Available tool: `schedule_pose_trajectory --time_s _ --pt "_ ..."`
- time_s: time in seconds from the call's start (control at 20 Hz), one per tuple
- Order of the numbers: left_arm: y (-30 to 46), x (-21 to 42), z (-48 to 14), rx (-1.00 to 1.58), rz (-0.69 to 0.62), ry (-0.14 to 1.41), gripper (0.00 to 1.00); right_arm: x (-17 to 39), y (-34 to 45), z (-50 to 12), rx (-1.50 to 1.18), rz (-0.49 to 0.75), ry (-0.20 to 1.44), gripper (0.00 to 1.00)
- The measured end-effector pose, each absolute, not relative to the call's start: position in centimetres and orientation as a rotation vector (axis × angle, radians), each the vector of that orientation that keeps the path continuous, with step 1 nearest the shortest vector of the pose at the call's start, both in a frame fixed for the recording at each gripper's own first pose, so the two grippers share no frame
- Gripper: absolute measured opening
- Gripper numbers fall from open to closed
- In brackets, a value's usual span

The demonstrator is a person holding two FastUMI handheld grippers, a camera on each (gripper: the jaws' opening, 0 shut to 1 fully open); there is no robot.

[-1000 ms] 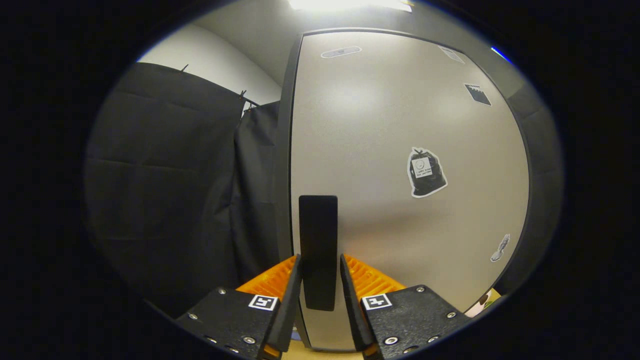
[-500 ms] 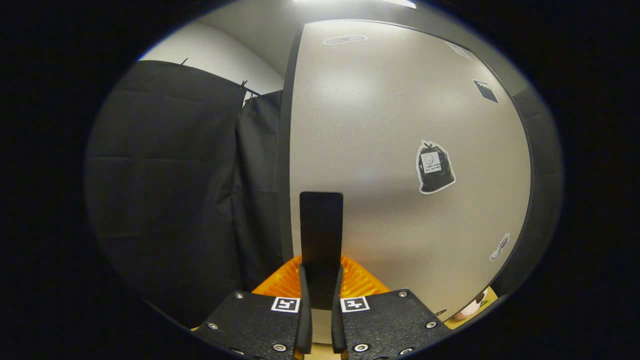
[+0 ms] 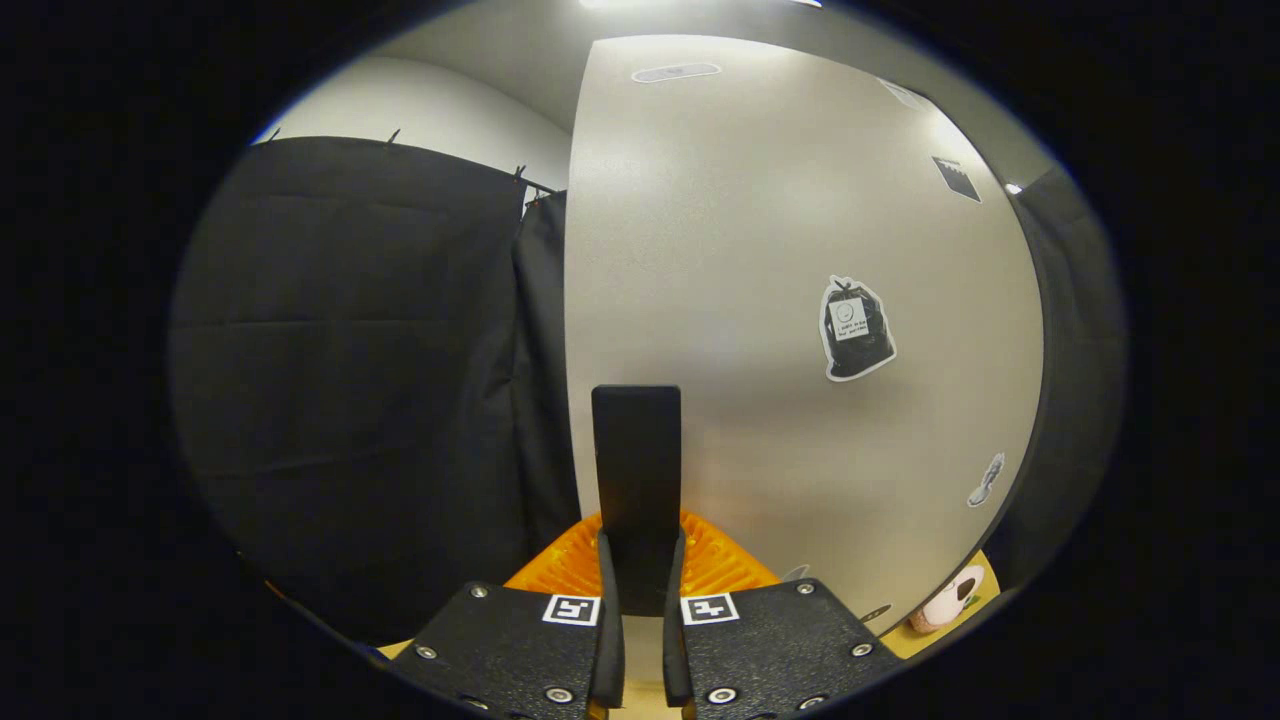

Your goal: Open the cabinet door with the right hand, grasp the bottle in the cabinet with the left hand and place it on the coaster, then close the cabinet door with the right hand.

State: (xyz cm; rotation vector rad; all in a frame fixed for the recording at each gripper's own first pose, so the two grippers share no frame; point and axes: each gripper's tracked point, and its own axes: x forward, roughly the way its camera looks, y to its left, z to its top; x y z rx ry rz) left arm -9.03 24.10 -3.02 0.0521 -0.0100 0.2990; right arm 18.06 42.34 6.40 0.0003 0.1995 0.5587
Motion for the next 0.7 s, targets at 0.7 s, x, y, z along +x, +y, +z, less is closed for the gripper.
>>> schedule_pose_trajectory --time_s 0.7 --pt "13.9 -8.1 0.0 0.059 0.196 -0.038 0.85 16.0 39.9 6.6 0.020 0.728 0.216 0.16"
